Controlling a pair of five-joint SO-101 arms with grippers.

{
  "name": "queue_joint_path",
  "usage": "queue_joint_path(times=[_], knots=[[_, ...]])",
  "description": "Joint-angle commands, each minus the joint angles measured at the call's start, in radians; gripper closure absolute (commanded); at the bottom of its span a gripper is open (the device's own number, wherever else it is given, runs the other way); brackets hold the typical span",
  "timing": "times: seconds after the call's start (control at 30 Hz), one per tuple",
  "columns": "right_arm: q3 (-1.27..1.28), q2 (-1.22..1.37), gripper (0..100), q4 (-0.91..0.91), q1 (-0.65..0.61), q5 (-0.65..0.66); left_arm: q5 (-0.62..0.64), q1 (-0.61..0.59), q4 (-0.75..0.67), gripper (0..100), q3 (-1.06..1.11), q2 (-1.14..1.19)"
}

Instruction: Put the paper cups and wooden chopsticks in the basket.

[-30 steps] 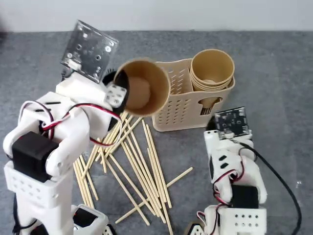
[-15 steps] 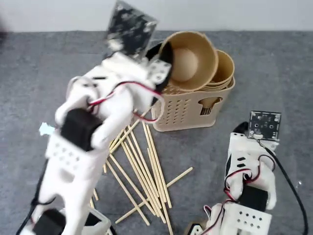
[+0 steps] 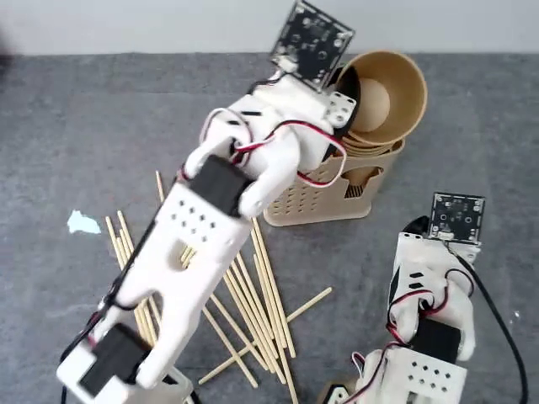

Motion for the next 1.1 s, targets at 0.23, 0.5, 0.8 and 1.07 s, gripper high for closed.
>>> queue_joint_path(times=[0.23,0.5,0.8,1.07], knots=[[0.018,-0.016,98.8,-0.004,0.008,-0.009,0.100,0.005,0.014,90,-0.005,0.052],[0.018,-0.016,98.8,0.004,0.007,-0.009,0.181,0.002,0.058,74,-0.036,0.043],[0.020,-0.016,98.8,0.005,0.010,-0.009,0.186,-0.071,0.058,74,-0.127,0.051],[0.029,-0.016,98.8,0.004,0.005,-0.009,0.184,-0.141,0.015,74,-0.127,0.055]])
